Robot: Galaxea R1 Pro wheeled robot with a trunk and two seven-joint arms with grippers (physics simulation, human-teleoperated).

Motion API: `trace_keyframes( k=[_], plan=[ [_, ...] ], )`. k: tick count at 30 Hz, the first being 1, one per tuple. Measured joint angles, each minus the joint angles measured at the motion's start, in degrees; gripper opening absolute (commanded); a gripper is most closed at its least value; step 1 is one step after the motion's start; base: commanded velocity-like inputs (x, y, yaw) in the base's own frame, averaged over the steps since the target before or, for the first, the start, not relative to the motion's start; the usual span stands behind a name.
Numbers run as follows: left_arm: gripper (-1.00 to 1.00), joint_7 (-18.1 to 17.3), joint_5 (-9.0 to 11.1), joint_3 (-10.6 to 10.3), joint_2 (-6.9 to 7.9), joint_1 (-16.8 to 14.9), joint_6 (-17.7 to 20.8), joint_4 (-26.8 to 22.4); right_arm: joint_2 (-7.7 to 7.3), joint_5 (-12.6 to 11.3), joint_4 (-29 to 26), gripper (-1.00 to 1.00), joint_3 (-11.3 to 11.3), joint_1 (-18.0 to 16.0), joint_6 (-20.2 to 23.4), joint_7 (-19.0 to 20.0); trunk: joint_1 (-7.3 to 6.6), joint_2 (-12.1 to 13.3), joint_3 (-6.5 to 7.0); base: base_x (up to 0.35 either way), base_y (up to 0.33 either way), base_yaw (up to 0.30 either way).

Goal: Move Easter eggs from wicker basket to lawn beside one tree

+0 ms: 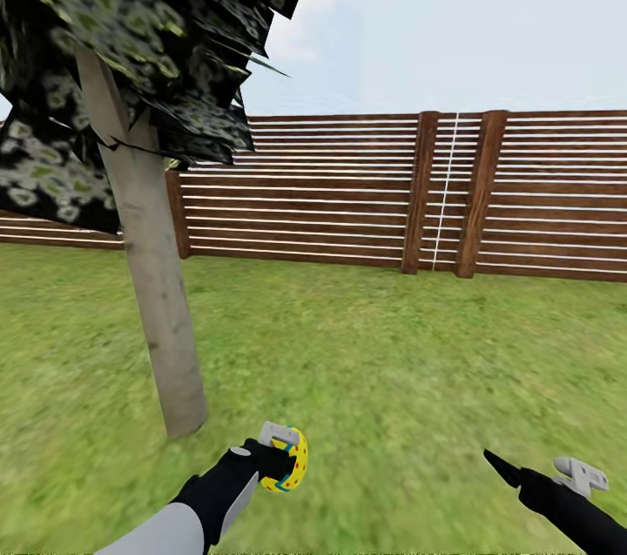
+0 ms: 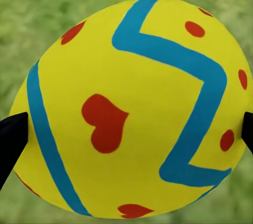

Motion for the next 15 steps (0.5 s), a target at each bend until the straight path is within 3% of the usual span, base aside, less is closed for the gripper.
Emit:
trace_keyframes(
  k=[15],
  plan=[
    [-1.0, 0.0, 0.0, 0.0, 0.0, 0.0, -0.1, 0.0, 0.0, 0.1, 0.0, 1.0, 0.0, 0.0, 0.2, 0.0, 3.3, -6.0, -2.69, 0.0, 0.0, 0.0]
  ],
)
